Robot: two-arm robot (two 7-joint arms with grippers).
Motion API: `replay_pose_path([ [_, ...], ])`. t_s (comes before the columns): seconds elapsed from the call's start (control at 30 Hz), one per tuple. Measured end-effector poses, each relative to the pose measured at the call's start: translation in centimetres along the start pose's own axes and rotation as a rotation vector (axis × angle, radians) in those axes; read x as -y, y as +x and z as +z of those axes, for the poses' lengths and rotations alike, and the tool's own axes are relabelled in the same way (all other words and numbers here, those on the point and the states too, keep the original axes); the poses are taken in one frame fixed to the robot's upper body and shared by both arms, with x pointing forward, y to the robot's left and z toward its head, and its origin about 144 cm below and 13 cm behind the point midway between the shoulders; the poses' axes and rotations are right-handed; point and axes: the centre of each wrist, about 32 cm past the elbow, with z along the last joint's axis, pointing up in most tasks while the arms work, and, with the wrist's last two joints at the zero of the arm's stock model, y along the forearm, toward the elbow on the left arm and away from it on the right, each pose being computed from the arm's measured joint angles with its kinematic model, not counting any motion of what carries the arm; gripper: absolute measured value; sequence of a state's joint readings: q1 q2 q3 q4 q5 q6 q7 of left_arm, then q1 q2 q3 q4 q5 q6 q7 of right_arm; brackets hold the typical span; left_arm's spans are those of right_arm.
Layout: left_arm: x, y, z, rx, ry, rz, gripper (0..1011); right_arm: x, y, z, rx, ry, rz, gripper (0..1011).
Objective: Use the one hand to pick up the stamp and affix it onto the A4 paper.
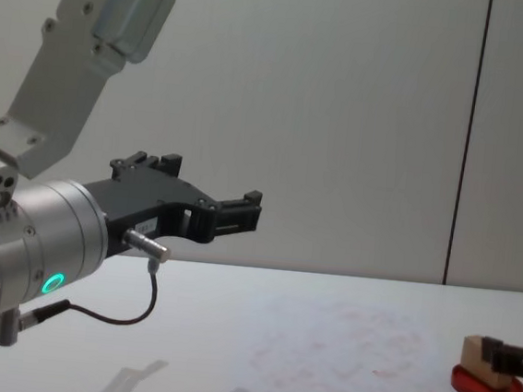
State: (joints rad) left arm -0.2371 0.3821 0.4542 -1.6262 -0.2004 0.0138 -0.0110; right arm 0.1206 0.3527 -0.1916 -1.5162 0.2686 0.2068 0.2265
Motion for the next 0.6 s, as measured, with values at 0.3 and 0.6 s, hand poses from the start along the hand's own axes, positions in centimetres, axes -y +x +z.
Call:
replay_pose_path([
  [0.3, 0.0, 0.0, 0.0, 0.0, 0.0, 0.0, 993, -1.0, 0.2, -0.5, -0.016, -0.037, 0.015, 1001],
  [0.6, 0.0, 0.0, 0.0, 0.0, 0.0, 0.0, 993, -1.9, 0.3, -0.9, -0.03, -0.058, 0.032, 1001],
])
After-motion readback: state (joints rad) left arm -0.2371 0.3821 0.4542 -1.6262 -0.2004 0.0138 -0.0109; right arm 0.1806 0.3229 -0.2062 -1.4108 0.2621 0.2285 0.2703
